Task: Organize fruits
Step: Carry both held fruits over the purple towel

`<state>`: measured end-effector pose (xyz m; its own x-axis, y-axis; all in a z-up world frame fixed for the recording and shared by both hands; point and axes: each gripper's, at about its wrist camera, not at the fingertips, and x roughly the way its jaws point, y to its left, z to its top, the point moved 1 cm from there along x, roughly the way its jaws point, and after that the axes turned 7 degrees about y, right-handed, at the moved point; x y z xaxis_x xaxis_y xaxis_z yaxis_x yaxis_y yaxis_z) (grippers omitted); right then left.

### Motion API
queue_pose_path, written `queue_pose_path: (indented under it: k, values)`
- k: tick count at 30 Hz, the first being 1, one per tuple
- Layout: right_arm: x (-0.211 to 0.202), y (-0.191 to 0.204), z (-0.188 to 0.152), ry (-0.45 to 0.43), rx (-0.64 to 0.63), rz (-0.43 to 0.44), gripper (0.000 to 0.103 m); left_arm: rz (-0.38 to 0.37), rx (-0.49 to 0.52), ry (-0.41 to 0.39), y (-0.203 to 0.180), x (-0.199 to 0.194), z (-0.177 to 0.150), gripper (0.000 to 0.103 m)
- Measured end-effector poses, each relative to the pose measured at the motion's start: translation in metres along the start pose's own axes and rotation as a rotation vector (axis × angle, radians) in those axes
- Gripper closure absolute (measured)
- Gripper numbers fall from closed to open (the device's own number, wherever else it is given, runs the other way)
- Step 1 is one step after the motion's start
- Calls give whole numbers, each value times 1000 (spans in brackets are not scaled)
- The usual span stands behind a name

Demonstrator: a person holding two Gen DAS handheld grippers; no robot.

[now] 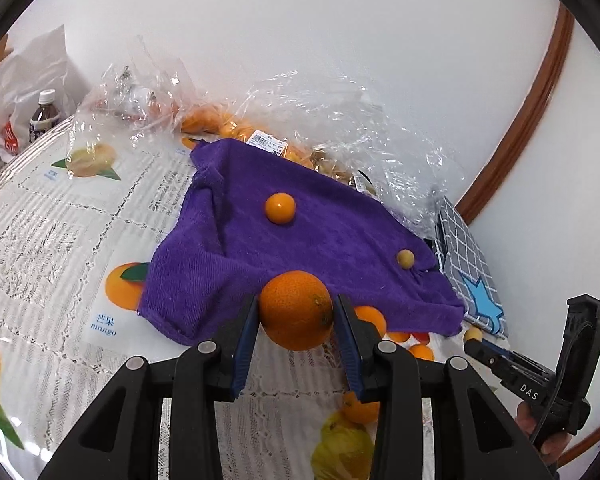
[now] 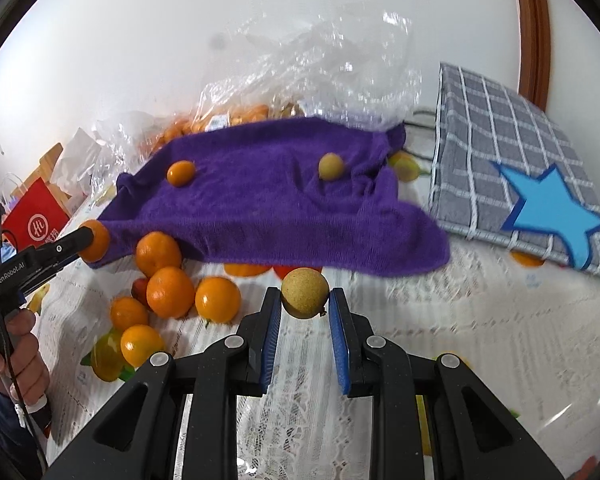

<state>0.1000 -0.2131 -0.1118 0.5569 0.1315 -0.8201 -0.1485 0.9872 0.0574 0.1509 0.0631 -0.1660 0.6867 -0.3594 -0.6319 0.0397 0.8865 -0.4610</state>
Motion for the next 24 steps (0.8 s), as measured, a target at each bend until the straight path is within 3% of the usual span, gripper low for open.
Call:
queue_pose_path:
  k: [10, 15, 24]
  values:
    - [-1, -4, 51, -65, -11, -29, 79, -2, 55, -42, -19, -7, 50, 67]
    - [0, -3, 79, -104, -7, -21, 79, 49, 113, -74, -29, -5, 72, 67]
    - [13, -6, 111, -132, -16, -33, 79, 84, 63, -71, -12, 7, 104, 67]
